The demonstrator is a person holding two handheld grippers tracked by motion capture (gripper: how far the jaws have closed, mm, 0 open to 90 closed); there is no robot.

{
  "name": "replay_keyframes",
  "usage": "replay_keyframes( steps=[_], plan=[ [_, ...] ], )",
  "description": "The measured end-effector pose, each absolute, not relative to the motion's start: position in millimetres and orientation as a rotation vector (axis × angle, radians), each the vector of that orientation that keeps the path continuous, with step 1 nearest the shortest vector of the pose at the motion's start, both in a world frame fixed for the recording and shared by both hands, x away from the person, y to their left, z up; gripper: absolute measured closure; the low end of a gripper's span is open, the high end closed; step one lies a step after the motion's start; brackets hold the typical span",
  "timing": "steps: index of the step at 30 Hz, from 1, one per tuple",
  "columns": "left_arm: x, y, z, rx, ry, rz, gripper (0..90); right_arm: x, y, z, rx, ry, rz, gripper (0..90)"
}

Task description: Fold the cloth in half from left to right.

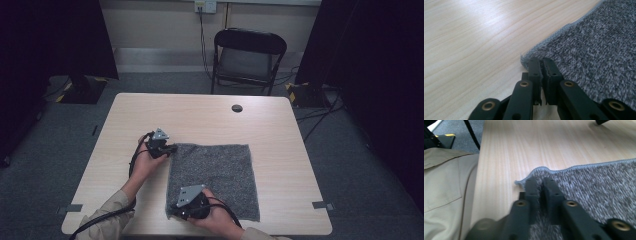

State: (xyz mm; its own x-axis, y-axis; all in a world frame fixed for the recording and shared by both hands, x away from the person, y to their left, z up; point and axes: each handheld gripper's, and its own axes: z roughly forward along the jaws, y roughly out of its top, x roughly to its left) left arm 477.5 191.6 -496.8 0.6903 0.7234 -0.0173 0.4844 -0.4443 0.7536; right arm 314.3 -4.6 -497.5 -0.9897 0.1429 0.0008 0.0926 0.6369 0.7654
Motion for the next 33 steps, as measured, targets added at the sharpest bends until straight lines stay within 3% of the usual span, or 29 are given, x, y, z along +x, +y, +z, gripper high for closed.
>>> replay_keyframes(
  steps=[11, 28, 33],
  plan=[
    [479, 207, -475, 2.056, 0.947, 0.337, 88.7, 315, -4, -477, 0.216, 2.760, 1.418, 88.1],
    [471, 273, -425, 2.048, 0.985, 0.392, 89.2, 321, 41, -452, 0.165, 2.720, 1.566, 88.2],
    [471, 276, -415, 2.064, 0.970, 0.386, 89.4, 318, 42, -443, 0.147, 2.699, 1.583, 88.1]
  ],
)
